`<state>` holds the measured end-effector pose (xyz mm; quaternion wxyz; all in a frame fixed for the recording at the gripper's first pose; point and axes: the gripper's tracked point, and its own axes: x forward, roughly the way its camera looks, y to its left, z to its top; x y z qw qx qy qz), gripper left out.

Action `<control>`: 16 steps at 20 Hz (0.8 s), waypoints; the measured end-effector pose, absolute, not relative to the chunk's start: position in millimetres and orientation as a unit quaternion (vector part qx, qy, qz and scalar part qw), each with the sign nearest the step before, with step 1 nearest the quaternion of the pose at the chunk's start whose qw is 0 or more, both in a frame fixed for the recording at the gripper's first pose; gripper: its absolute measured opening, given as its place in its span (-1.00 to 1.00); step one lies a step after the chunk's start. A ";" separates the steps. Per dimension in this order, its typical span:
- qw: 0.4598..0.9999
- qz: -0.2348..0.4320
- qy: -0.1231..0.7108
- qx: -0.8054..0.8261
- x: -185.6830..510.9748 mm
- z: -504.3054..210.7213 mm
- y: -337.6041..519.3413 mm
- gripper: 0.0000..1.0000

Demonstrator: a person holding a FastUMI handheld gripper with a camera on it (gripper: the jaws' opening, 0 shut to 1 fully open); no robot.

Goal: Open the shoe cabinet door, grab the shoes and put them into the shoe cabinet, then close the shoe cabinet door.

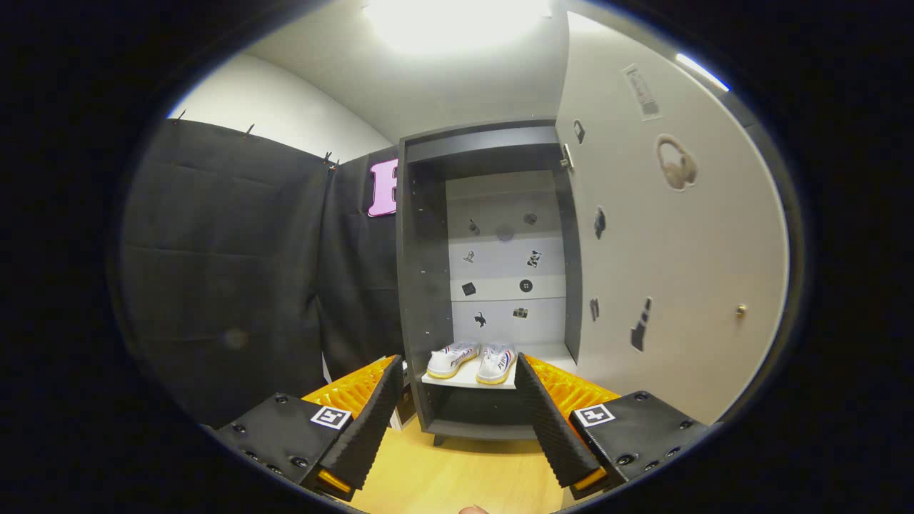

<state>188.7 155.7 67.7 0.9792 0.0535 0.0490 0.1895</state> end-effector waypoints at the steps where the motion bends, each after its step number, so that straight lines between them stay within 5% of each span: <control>1: 0.979 0.188 0.048 0.055 180.5 70.9 147.0 0.95; 16: 0.975 0.211 0.052 0.046 125.1 85.3 9.9 0.95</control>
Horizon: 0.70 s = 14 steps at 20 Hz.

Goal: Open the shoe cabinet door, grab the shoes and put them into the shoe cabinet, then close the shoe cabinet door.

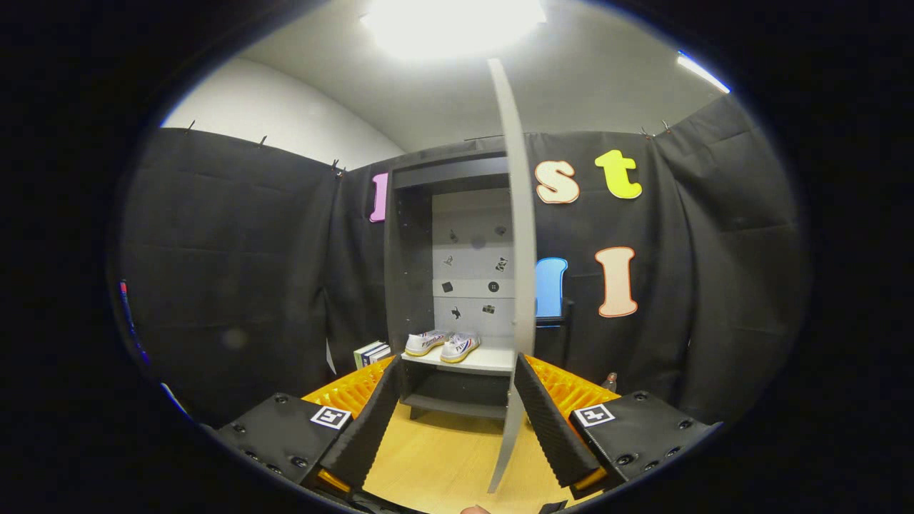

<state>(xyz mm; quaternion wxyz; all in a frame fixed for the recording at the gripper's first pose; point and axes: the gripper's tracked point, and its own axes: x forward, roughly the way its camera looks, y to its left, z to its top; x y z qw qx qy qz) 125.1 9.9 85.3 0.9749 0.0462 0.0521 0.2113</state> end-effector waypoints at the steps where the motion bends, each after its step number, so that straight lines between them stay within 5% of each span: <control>1: 0.975 0.209 0.051 0.053 128.0 85.9 0.2 0.95; 14: 0.969 0.200 0.096 0.106 193.1 42.1 -56.7 0.95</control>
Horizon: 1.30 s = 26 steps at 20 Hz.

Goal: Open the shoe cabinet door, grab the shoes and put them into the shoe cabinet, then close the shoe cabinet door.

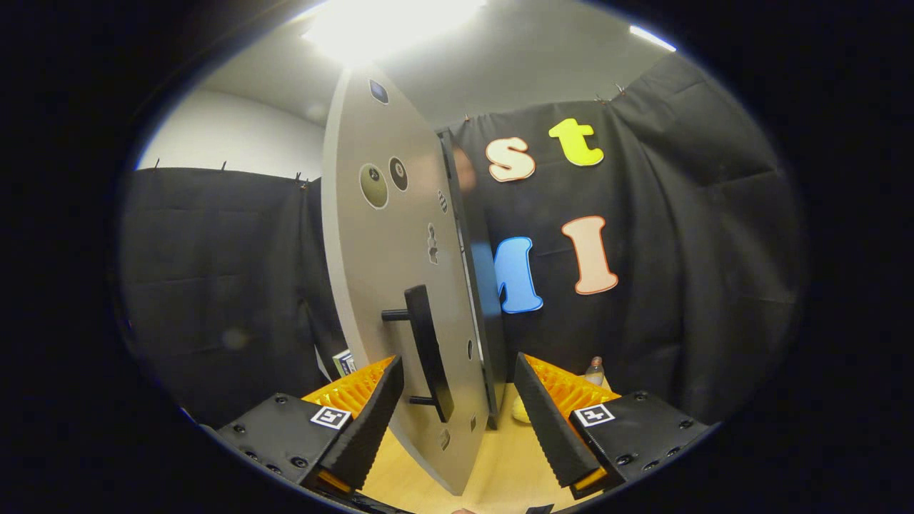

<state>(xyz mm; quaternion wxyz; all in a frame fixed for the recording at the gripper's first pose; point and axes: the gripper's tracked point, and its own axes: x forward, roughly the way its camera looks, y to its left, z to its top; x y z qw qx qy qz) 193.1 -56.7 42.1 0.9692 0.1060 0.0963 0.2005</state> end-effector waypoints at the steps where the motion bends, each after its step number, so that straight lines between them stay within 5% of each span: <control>1: 0.967 0.207 0.103 0.108 193.7 38.5 -53.9 0.95; 26: 0.934 0.321 0.120 0.100 199.2 44.7 70.7 0.91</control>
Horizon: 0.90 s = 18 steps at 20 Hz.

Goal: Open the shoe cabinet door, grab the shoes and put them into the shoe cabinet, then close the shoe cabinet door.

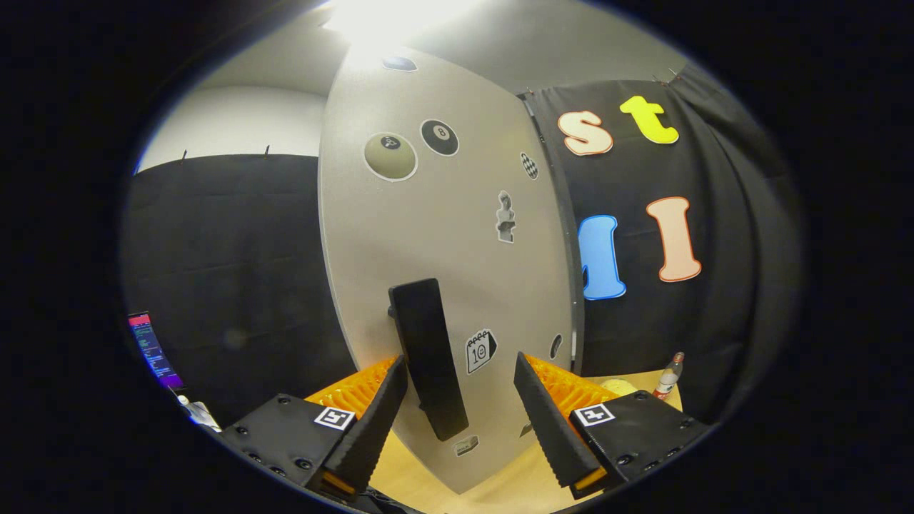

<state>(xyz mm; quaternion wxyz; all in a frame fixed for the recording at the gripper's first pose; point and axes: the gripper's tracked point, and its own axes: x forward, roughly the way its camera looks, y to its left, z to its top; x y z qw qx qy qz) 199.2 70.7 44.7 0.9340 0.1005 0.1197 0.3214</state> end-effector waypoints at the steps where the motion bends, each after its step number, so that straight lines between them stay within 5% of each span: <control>1: 0.932 0.326 0.121 0.105 200.8 45.4 78.0 0.91; 18: 0.926 0.345 0.103 0.110 247.6 46.8 209.3 0.91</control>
